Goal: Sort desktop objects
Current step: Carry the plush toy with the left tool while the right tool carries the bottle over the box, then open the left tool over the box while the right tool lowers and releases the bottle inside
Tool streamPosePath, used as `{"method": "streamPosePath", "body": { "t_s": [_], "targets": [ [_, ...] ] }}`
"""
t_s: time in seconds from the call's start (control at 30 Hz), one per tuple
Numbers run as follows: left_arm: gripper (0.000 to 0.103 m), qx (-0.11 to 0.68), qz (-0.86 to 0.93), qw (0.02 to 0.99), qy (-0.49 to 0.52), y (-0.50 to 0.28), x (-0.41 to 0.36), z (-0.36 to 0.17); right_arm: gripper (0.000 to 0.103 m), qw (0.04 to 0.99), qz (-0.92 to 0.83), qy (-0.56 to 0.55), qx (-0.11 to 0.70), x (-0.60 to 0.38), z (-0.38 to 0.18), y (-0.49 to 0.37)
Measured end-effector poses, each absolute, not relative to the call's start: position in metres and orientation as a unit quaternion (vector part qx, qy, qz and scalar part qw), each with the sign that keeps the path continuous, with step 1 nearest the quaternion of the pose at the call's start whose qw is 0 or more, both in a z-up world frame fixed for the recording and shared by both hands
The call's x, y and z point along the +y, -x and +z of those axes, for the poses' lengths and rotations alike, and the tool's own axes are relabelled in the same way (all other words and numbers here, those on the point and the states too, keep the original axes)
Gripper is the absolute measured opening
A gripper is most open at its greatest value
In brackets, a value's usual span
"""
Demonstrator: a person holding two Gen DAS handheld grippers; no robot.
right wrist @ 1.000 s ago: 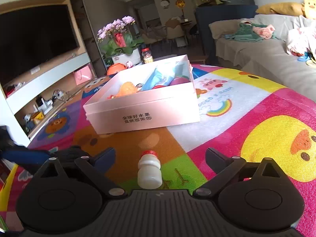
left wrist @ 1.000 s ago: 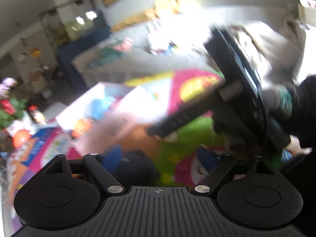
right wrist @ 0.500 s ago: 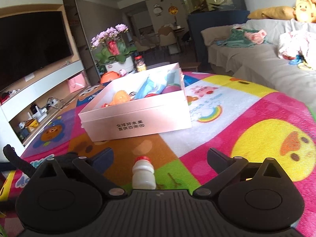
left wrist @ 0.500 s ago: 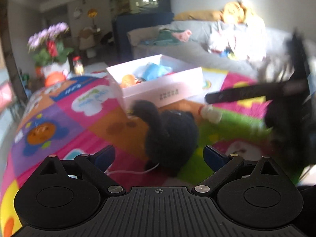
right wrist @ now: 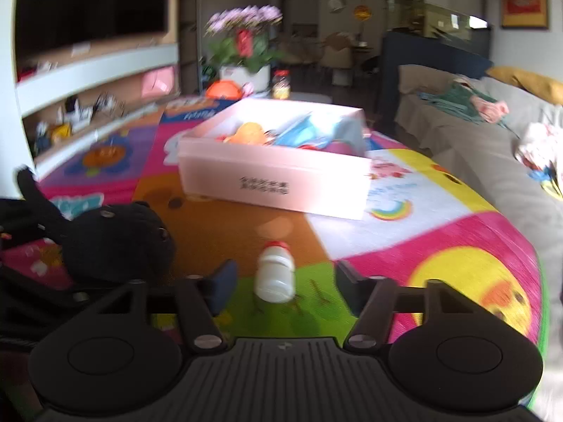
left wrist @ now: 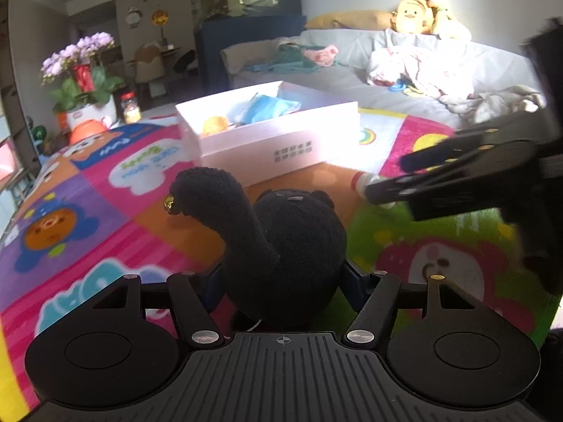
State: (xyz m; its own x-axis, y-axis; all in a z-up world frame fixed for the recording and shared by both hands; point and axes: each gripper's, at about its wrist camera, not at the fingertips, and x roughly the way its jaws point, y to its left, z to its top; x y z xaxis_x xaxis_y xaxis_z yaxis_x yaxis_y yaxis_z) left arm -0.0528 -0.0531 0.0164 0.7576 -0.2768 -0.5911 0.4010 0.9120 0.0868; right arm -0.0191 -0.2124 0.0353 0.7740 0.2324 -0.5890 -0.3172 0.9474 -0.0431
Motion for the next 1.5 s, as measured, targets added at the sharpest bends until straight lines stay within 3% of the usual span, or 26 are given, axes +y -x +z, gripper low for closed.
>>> {"method": "streamPosePath", "body": {
  "t_s": [0.23,0.47,0.67,0.77,1.03,1.17,1.27,1.37,1.5],
  "targets": [
    [0.074,0.301,-0.170,0.934,-0.091,0.061,-0.044,0.018,0.025,0.924,0.147,0.085,0.344,-0.194,0.024,-0.012],
    [0.067,0.275,-0.172,0.941,-0.093,0.053,-0.043,0.047,0.025,0.926,0.170,0.066,0.330,-0.217,0.061,0.020],
    [0.067,0.154,-0.151,0.969,-0.119,0.005,-0.053,0.121,0.025,0.966,0.165,0.020,0.200,-0.250,0.148,0.036],
    [0.067,0.140,-0.160,0.971,-0.108,-0.033,-0.066,0.138,0.025,0.974,0.156,0.011,0.166,-0.257,0.164,0.030],
    [0.067,0.162,-0.160,0.967,-0.113,-0.129,-0.096,0.115,0.025,0.969,0.138,-0.018,0.203,-0.275,0.141,-0.010],
    [0.071,0.218,-0.177,0.951,-0.127,-0.156,-0.100,0.087,0.025,0.964,0.131,-0.012,0.229,-0.276,0.122,-0.025],
    [0.076,0.245,-0.184,0.945,-0.117,-0.149,-0.087,0.071,0.025,0.962,0.130,-0.017,0.239,-0.278,0.114,-0.031],
    [0.085,0.235,-0.193,0.948,-0.093,-0.124,-0.070,0.065,0.025,0.960,0.130,-0.015,0.248,-0.277,0.109,-0.041],
    [0.091,0.224,-0.212,0.949,-0.070,-0.099,-0.059,0.066,0.025,0.953,0.140,-0.006,0.267,-0.265,0.104,-0.060]
  ]
}}
